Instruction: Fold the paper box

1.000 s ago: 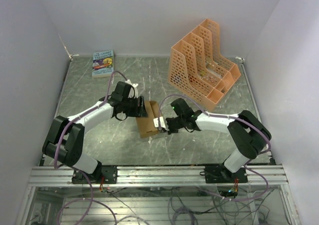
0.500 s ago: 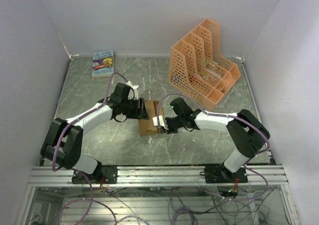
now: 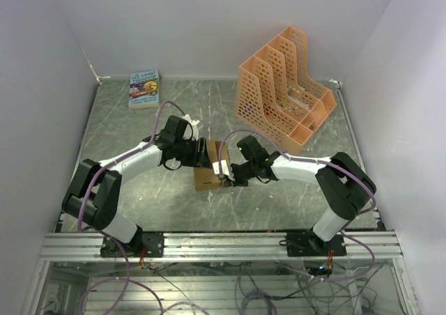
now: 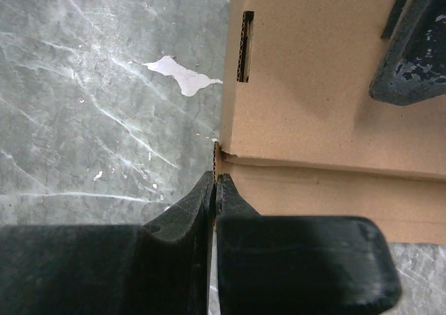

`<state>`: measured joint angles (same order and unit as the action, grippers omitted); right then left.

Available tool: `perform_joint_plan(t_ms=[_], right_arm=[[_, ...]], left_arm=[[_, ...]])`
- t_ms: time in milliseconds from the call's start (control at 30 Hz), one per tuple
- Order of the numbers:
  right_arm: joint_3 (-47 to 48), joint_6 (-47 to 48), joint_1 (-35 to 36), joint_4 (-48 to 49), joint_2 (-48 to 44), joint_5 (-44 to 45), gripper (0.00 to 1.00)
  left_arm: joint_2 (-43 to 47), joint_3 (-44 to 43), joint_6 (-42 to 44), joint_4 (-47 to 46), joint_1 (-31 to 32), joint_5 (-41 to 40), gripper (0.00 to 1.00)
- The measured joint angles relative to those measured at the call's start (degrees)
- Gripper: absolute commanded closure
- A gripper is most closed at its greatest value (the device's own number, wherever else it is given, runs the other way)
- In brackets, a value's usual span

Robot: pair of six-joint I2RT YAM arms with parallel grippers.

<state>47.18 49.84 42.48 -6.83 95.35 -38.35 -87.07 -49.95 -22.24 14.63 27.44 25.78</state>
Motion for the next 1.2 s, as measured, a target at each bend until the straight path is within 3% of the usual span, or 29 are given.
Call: perform_joint_plan(t_ms=[833, 1200], right_arm=[[2.99, -5.73, -1.25, -3.08, 1.33, -1.38, 1.00], [3.45, -6.36, -1.27, -4.83, 1.60, -2.08, 1.00]], left_arm=[[0.04, -0.04, 0.81, 0.48, -3.02, 0.00, 0.38], [7.06, -0.76, -1.33, 3.85, -4.11, -6.45, 0.15]])
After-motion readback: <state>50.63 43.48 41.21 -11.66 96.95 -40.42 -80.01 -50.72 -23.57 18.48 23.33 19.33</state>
